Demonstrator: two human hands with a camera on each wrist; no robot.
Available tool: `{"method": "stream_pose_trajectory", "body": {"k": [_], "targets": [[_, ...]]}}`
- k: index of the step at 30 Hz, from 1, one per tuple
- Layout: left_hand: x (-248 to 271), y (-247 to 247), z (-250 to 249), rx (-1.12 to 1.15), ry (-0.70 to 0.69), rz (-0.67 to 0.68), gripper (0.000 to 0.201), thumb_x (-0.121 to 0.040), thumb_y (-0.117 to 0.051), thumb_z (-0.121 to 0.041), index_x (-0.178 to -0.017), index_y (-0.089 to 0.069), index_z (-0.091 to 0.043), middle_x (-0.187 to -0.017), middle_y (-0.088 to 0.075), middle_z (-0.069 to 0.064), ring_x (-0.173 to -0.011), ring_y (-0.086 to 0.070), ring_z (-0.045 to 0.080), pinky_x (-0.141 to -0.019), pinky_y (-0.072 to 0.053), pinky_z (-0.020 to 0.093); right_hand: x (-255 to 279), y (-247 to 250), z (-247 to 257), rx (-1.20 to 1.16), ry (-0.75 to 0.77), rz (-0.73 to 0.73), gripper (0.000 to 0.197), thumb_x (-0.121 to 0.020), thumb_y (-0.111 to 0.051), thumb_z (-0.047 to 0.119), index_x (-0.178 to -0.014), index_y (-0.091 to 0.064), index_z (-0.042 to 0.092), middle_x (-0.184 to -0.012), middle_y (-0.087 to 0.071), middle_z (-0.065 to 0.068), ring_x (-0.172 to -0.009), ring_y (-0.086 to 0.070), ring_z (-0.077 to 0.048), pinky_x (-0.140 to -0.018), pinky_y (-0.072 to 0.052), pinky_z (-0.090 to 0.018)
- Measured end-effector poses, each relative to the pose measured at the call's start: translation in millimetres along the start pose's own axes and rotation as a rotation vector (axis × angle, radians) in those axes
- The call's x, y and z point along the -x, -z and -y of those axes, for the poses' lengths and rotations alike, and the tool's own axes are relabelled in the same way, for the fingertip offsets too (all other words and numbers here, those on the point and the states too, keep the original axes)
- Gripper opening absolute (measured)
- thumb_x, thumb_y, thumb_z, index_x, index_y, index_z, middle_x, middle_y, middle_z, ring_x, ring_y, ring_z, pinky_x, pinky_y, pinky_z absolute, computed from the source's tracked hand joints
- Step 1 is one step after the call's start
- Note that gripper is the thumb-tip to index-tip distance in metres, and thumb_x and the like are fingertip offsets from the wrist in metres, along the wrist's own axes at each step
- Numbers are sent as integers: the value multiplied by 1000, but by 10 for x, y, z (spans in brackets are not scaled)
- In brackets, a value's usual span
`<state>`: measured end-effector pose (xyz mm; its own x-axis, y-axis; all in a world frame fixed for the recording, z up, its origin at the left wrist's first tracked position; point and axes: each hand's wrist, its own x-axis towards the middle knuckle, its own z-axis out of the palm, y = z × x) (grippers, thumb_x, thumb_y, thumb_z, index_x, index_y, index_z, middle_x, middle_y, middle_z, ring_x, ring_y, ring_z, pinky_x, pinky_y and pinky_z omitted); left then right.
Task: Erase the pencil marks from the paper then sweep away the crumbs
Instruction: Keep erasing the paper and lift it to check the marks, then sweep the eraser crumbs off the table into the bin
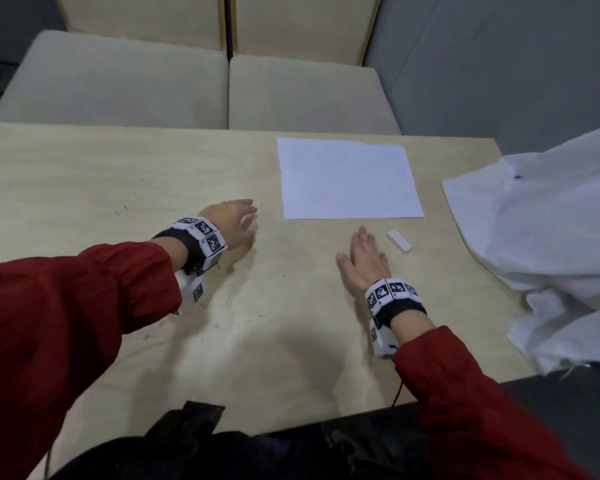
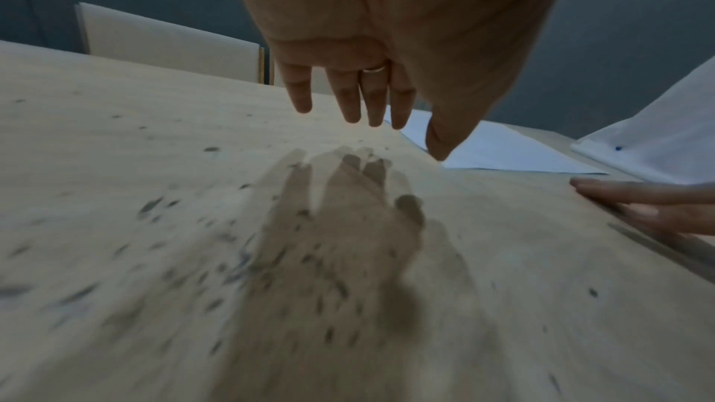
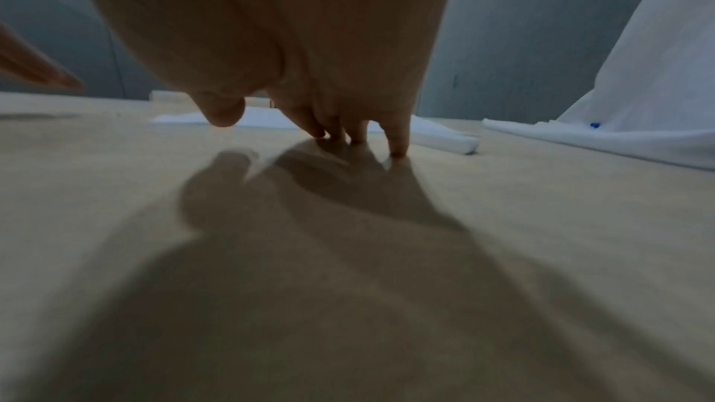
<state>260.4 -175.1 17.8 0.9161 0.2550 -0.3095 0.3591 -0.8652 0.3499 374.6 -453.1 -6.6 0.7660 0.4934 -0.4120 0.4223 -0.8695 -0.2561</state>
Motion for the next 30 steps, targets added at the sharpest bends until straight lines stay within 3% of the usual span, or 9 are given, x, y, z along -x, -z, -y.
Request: {"method": "stream_pose_trajectory", "body": {"k": [2,5,10,14,15,17,19,24,30], "targets": [[173,-75,77,0,30,-31,54,-95,-54,-33,-145,-42,-17,-157,-30,-2,-138,-39,21,-109,-33,34,-80,-62,105,133,-80,113,82,-97,-28,56,-152,9,8,-157,27,-6,-145,21,-26,-116,1,-56],[388,-216,197,-2,66,-54,54,-95,-53,-33,-144,-43,-12,-156,-32,4,-137,-39,25,-112,-33,38,-71,-138,461,194,-108,175,91,-93,-29,64,-151,13,7,-154,31,-15,-142,26,-38,-113,4,-59],[689,-427,296,142,145,-142,54,-93,-60,-25,-141,-45,-4,-153,-35,11,-137,-40,31,-113,-32,40,157,-431,1152,138,273,293,86,-96,-40,52,-151,12,11,-158,23,-9,-146,18,-28,-114,4,-61],[957,-545,267,314,203,-312,44,-93,-61,-17,-134,-54,-6,-146,-46,10,-129,-48,29,-110,-34,36,295,-232,1115,-566,392,358,83,-95,-57,18,-154,1,15,-160,-11,-5,-146,-17,-16,-113,-12,-16],[1026,-552,264,355,217,-363,39,-93,-60,-15,-131,-57,-7,-143,-50,9,-126,-50,28,-109,-36,36,306,-155,980,-558,354,281,81,-95,-58,20,-154,-2,15,-160,-12,-4,-146,-17,-17,-113,-13,-16],[1164,-561,297,435,235,-443,33,-92,-58,-11,-125,-63,-10,-135,-57,9,-122,-54,26,-108,-40,38,301,-96,604,-264,219,154,81,-96,-52,39,-154,-1,16,-161,-3,-4,-149,-4,-20,-119,-8,-41],[1297,-580,391,493,254,-475,30,-93,-56,-10,-121,-66,-11,-130,-60,9,-119,-56,25,-107,-42,39,380,-156,291,70,104,196,88,-93,-43,57,-153,5,15,-160,16,-4,-148,12,-23,-116,-2,-58],[1605,-649,622,492,267,-446,26,-91,-59,-8,-115,-69,-12,-127,-62,6,-114,-60,23,-104,-46,37,688,-553,515,282,248,264,87,-86,-36,71,-149,14,37,-152,36,-3,-140,31,-37,-109,7,-67],[1840,-690,765,503,253,-475,25,-93,-63,-14,-116,-69,-9,-128,-61,4,-105,-57,12,-97,-40,19,734,-742,1368,57,409,271,82,-90,-41,64,-152,5,35,-158,21,4,-146,19,-20,-111,7,-68]]}}
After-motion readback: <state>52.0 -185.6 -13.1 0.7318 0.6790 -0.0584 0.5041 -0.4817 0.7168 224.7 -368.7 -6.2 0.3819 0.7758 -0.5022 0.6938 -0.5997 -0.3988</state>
